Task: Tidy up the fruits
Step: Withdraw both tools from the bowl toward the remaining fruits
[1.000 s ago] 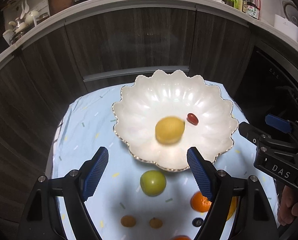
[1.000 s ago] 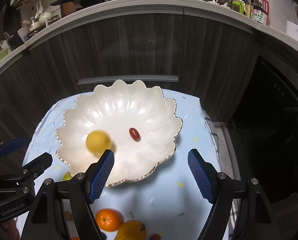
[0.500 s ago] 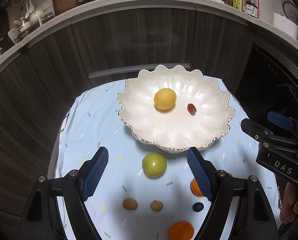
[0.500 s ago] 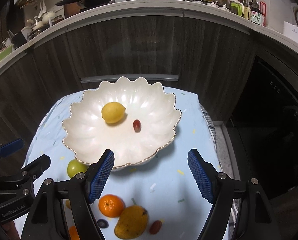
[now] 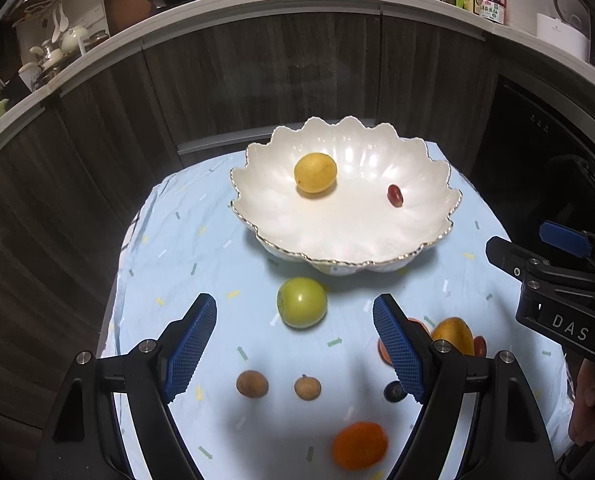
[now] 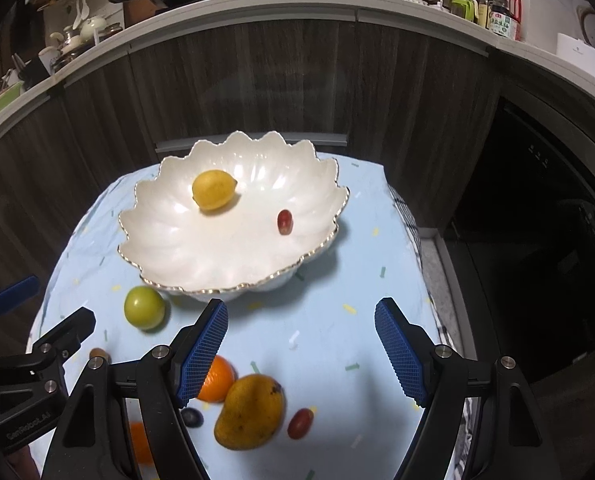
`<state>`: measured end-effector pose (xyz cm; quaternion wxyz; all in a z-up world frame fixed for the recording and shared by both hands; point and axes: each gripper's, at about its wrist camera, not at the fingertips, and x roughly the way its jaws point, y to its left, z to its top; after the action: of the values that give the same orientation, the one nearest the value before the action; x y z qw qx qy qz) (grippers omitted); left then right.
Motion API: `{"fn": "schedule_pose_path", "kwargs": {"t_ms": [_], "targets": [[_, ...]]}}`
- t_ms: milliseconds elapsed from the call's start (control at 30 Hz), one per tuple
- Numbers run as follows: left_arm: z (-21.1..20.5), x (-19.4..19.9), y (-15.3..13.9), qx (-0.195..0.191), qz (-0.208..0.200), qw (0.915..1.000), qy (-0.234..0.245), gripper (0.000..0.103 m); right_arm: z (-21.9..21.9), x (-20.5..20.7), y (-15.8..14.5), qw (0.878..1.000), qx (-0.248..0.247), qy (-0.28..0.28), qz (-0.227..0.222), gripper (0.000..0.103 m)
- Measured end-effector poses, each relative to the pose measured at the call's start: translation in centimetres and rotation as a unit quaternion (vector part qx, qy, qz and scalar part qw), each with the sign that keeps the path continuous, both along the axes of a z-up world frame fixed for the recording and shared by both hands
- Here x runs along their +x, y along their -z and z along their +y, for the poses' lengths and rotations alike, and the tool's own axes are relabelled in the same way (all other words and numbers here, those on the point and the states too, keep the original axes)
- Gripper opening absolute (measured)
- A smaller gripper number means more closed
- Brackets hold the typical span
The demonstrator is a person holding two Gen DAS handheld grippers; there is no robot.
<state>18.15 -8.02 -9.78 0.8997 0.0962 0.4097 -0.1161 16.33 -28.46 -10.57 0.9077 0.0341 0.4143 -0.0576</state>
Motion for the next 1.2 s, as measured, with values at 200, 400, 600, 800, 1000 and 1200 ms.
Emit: {"fn": "schedule_pose_path", "kwargs": {"t_ms": [200, 400, 600, 800, 1000, 1200], "targets": [[-0.3, -1.1, 0.7, 0.004, 0.006, 1.0, 0.007, 0.081, -0.1, -1.3, 1.2, 1.0, 0.002, 0.001, 0.014, 0.077], [-0.4, -2.4, 1.6, 0.006, 0.013, 0.9998, 0.015, 0.081, -0.3, -2.4, 2.3, 1.0, 0.001, -0.001, 0.027, 0.077], [-0.7, -4.0, 2.5, 0.006, 0.016, 0.9996, 0.021, 0.081, -0.4, -3.8, 3.3, 0.999, -0.005, -0.001, 0.035, 0.077], [-1.5, -5.5, 3.3, 0.003, 0.019, 0.9995, 0.025, 0.08, -0.8, -4.7, 4.3, 0.999, -0.002, 0.007, 0.039, 0.077], [-1.7, -6.3, 4.6, 0.002, 0.025, 0.9995, 0.021, 0.08, -1.1, -5.3, 5.4, 0.999, -0.01, 0.013, 0.041, 0.076], [-2.3, -7.1, 6.3, 0.012, 0.035, 0.999, 0.025, 0.08, -1.4, -5.5, 6.7, 0.999, -0.009, 0.019, 0.05, 0.076]]}}
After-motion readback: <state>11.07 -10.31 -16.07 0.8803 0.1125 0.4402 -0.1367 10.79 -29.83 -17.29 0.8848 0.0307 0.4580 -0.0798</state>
